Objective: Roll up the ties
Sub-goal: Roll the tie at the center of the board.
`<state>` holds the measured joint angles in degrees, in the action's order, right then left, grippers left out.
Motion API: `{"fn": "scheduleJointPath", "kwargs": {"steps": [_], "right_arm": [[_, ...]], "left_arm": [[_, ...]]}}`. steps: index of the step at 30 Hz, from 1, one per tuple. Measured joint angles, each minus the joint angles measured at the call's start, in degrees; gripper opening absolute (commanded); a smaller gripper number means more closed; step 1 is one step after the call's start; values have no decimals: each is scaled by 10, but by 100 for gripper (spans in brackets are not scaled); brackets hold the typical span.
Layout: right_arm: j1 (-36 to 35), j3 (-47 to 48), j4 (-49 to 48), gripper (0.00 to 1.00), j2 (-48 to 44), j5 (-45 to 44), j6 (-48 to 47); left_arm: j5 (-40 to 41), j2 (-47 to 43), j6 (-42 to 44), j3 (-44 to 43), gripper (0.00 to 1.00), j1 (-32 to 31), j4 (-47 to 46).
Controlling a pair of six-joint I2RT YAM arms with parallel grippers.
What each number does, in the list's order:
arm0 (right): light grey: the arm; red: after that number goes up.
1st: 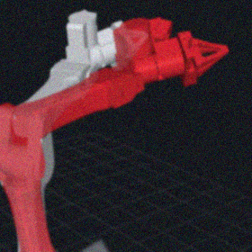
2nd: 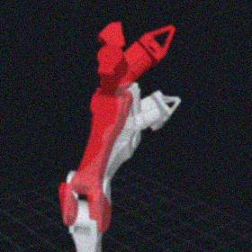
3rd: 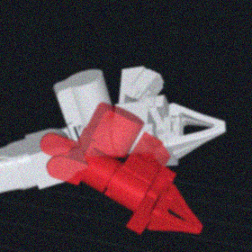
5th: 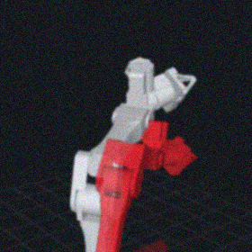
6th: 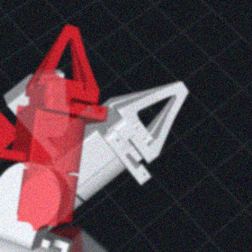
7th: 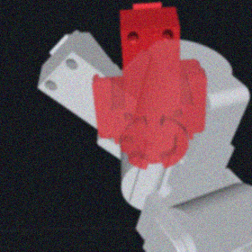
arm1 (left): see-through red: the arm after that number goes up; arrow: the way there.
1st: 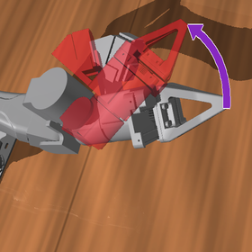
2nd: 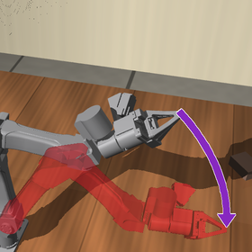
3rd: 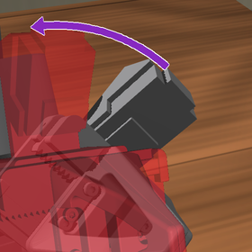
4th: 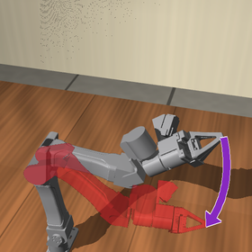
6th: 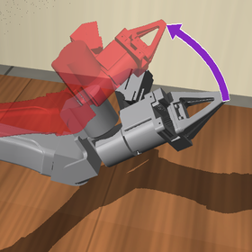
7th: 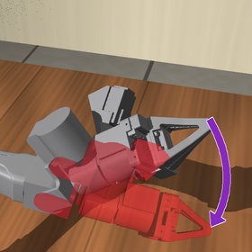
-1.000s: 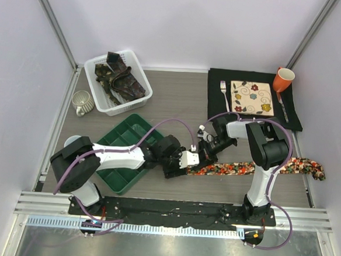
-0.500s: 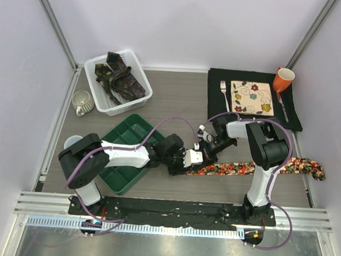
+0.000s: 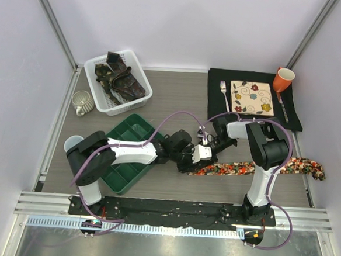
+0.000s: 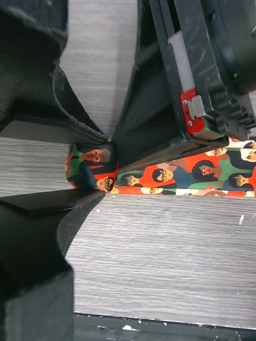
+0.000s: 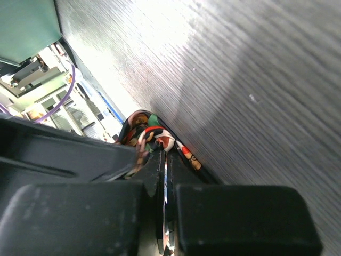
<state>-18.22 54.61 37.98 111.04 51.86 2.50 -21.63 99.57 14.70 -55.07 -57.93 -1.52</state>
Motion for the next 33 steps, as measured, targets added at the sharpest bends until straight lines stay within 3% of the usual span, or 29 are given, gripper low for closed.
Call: {"fn": "scheduleJointPath", "kwargs": {"steps": [7, 13, 18, 20, 23, 26, 28, 31, 33], "right_arm": [[2, -6, -9, 2, -1, 8, -1], [7, -9, -7, 20, -10, 8, 3], [39, -9, 19, 43, -40, 21, 1], [53, -9, 31, 45, -56, 31, -2], [62, -9, 43, 45, -67, 50, -4], [50, -9, 49, 35, -67, 59, -5], [43, -9, 52, 17, -67, 59, -6], [39, -10, 56, 4, -63, 47, -10], [38, -10, 57, 1, -59, 37, -11]], "left_arm": [[-2, 19, -4, -4, 35, -1, -7], [6, 21, 13, -8, 30, -2, 26], [16, 30, 35, -13, 33, -3, 52], [19, 30, 40, -14, 34, -3, 55], [21, 31, 41, -16, 34, -5, 57], [22, 32, 42, -20, 33, -5, 61], [22, 32, 42, -20, 33, -5, 63], [24, 31, 40, -19, 35, -5, 61], [24, 23, 38, -9, 37, -5, 53]]}}
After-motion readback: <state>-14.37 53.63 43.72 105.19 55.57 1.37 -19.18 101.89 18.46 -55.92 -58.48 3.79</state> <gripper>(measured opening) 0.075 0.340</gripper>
